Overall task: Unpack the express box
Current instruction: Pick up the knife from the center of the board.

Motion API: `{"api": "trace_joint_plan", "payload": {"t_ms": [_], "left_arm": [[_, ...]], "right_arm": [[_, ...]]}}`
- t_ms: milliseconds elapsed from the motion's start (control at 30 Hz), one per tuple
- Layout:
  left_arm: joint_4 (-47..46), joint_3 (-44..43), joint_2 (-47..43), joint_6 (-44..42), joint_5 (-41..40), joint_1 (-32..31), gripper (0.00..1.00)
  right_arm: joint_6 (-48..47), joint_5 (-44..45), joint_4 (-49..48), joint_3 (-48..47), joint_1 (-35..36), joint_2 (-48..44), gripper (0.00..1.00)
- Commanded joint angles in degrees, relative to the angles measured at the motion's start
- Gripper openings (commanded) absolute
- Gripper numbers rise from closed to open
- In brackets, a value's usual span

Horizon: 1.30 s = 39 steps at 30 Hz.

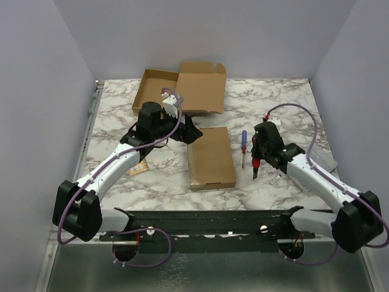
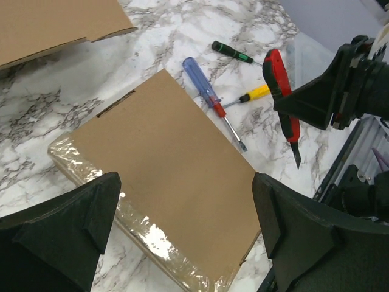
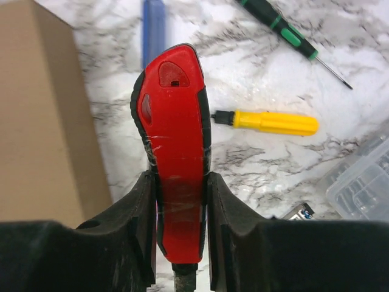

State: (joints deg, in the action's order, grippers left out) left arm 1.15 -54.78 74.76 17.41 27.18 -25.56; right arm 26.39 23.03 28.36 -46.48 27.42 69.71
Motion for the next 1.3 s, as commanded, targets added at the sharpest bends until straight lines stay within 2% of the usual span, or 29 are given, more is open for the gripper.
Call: {"api": "trace_joint_plan", "payload": {"t_ms": [0, 133, 200, 300, 400, 567, 700, 900, 1100, 1167, 1267], "left_arm": [[-4.5, 1.05, -0.69, -1.41, 5.75, -1.18, 0.97], [-11.74, 3.28, -1.55, 1.85, 12.57, -2.59, 0.97], [-15.77, 4.22, -2.06, 4.4, 15.49, -4.74, 0.97], [-25.41, 6.79, -3.31, 14.6, 17.11, -7.25, 0.97], [-35.41, 11.34, -7.07, 26.32, 13.06, -7.94, 0.97], [-38.77, 16.14, -15.16, 31.08, 5.12, -9.14, 0.97], [-39.7, 16.8, -16.55, 33.24, 3.4, -9.26, 0.99], [-41.05, 14.16, -14.74, 33.72, 4.98, -10.35, 0.99], [-41.46, 15.12, -15.24, 33.19, 3.79, -12.02, 0.99], [-41.65, 14.88, -15.01, 32.1, 3.96, -13.28, 0.91], [-41.93, 13.94, -13.65, 31.72, 4.47, -14.83, 0.7]], "right_arm": [[-2.69, -9.23, -5.02, -1.6, 0.09, -6.9, 0.0], [-2.12, -27.86, -20.01, 0.9, 0.09, -12.78, 0.0], [-0.06, -37.73, -33.01, 3.17, 0.09, -14.03, 0.0], [4.77, -50.48, -48.41, 5.5, 0.17, -12.85, 0.0], [11.93, -56.26, -61.2, 6.87, 0.24, -10.24, 0.0], [21.47, -58.89, -78.23, 8.08, 2.27, -6.08, 0.0], [23.87, -60.35, -81.68, 6.5, 4.67, -4.24, 0.0], [26.3, -58.52, -85.32, 5.59, 6.52, -3.4, 0.0], [28.95, -56.65, -88.79, 5.31, 7.39, -3.09, 0.0], [28.91, -56.06, -89.33, 5.54, 7.84, -3.2, 0.0], [28.82, -55.22, -89.45, 5.4, 8.16, -3.04, 0.0]]}}
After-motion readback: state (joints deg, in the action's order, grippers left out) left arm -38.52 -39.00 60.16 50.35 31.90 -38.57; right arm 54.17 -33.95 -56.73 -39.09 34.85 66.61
